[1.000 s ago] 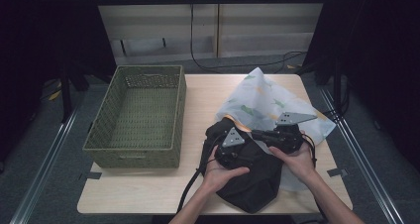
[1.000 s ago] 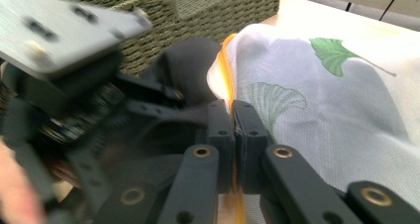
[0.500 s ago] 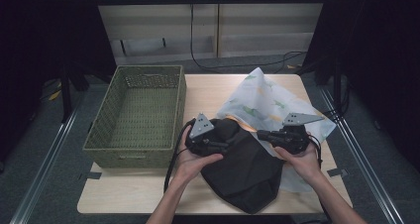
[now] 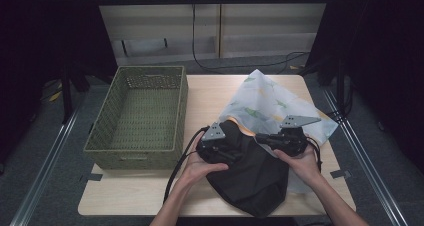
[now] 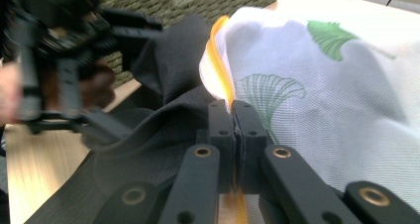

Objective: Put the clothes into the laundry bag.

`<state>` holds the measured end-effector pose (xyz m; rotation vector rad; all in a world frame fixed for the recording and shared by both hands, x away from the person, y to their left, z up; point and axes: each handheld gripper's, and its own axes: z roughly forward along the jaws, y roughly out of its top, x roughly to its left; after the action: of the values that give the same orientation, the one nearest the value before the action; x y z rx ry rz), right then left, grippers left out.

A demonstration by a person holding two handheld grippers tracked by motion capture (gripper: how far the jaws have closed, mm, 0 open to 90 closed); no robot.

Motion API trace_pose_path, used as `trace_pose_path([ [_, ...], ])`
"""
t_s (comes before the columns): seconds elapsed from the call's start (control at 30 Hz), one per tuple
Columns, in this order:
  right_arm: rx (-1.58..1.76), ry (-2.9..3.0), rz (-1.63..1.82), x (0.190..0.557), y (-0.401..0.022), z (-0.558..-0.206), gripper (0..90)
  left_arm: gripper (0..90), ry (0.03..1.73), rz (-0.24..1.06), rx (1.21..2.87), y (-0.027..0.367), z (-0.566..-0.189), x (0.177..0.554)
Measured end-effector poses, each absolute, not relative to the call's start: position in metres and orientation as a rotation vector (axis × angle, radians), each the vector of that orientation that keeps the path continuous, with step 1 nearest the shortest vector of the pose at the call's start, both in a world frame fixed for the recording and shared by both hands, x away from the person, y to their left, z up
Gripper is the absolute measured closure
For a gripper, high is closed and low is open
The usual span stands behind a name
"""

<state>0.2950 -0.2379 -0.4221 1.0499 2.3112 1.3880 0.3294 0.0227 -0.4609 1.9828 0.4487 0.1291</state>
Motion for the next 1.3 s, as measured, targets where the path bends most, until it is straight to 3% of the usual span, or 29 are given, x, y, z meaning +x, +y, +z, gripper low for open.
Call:
trace_pose_path([
  [0.23, 1.066, 2.325, 1.380, 0.297, -0.237, -0.428, 88.2, 4.1, 0.379, 0.107, 1.975, 0.008, -0.446, 0.316],
  [0.53, 1.074, 2.326, 1.363, 0.297, -0.239, -0.429, 88.2, 0.0, 0.358, 0.100, 2.142, -0.024, -0.483, 0.305],
  [0.83, 1.078, 2.331, 1.354, 0.298, -0.239, -0.431, 88.2, 0.8, 0.311, 0.223, 2.282, -0.032, -0.503, 0.296],
  [0.93, 1.071, 2.336, 1.356, 0.297, -0.237, -0.430, 88.2, 9.2, 0.326, 0.263, 2.287, -0.033, -0.503, 0.295],
  [1.3, 1.036, 2.333, 1.385, 0.293, -0.232, -0.422, 88.2, 61.4, 0.452, 0.275, 2.178, -0.021, -0.501, 0.301],
])
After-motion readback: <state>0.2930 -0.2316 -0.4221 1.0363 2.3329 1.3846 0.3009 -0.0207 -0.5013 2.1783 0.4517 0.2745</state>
